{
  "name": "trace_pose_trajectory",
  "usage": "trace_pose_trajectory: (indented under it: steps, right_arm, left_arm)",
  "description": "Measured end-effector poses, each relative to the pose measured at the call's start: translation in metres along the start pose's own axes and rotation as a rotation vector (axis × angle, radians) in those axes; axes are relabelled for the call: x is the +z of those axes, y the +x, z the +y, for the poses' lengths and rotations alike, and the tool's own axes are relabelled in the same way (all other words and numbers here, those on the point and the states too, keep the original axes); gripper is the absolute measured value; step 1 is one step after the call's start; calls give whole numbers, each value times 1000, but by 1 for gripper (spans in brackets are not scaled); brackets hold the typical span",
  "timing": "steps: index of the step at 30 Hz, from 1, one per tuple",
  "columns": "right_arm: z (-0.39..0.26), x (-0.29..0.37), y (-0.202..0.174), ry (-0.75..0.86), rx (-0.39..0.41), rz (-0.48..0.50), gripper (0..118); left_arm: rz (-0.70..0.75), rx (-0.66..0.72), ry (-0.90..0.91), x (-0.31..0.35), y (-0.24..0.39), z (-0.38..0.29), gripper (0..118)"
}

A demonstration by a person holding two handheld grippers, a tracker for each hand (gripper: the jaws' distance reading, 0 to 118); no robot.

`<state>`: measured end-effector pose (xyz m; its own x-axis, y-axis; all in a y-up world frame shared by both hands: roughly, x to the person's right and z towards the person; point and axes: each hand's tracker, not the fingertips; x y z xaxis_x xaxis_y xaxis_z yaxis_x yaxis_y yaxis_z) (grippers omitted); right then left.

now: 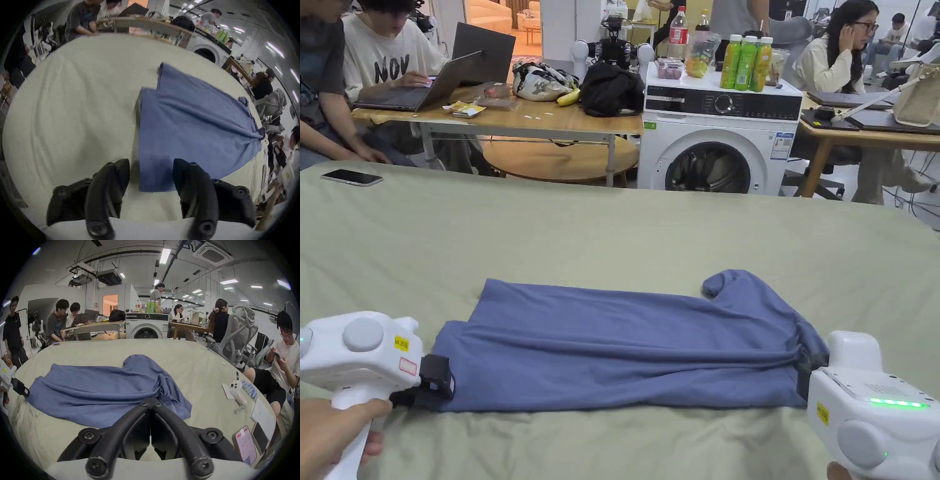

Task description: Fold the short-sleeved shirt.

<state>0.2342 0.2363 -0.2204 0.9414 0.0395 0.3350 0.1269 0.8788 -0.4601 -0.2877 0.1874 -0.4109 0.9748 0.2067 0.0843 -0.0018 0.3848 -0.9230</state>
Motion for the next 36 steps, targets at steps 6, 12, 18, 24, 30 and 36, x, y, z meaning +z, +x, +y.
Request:
trace_pose_trajectory:
  steps: [6, 12, 18, 24, 30, 36]
  right_arm:
    - [0, -10, 21, -76, -29, 6, 0]
    - [25, -42, 59, -205, -93, 39, 19]
    - [33, -89, 69, -351, -43, 59, 59]
    - [6, -131, 61, -612, 34, 76, 59]
    - [-4, -115, 52, -514, 17, 77, 43]
    - [-6, -112, 43, -485, 49, 89, 1]
  left_arm:
    - [134, -151, 106, 1, 29, -17, 52]
    - [84, -142, 141, 13, 25, -24, 0]
    - [59, -129, 155, 13, 16, -22, 0]
    - [60, -121, 149, 7, 14, -25, 0]
    - [63, -131, 153, 7, 16, -25, 0]
    - [58, -130, 174, 12, 17, -28, 0]
